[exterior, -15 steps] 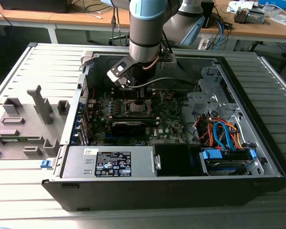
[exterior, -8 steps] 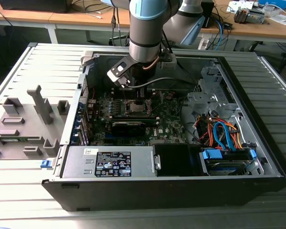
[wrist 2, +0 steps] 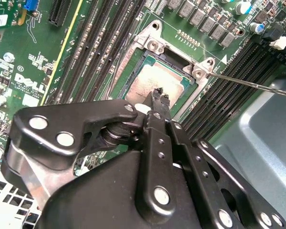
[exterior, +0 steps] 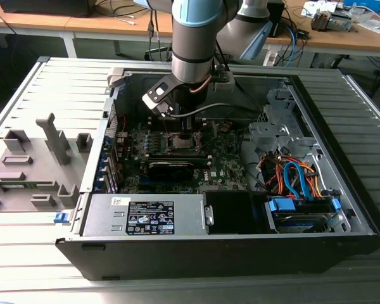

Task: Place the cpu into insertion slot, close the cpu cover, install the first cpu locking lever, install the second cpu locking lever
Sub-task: 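Place the cpu into insertion slot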

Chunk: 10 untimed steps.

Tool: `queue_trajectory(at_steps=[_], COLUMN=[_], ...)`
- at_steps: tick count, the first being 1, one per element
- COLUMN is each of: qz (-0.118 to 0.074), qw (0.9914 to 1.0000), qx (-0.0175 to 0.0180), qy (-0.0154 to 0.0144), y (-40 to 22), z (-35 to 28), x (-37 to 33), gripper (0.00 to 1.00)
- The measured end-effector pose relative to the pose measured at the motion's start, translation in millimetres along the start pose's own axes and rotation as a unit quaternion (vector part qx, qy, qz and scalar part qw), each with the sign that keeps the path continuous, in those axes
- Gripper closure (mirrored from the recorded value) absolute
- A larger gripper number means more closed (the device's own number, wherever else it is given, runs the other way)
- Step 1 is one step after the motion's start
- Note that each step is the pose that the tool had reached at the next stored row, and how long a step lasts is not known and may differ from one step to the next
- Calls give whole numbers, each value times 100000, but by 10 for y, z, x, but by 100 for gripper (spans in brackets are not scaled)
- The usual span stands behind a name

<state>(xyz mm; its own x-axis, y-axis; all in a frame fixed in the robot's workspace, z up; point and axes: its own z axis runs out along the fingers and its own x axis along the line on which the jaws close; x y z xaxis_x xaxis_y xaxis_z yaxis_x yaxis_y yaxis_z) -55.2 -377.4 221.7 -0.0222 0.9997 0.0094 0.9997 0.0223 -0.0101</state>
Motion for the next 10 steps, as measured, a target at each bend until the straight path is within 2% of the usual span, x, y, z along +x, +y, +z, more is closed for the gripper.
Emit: queue_trajectory(at_steps=[10], qz=[-4], qw=[100000], qx=[-2], qy=[32], y=[0], z=[-12], x=[-1], gripper=[89])
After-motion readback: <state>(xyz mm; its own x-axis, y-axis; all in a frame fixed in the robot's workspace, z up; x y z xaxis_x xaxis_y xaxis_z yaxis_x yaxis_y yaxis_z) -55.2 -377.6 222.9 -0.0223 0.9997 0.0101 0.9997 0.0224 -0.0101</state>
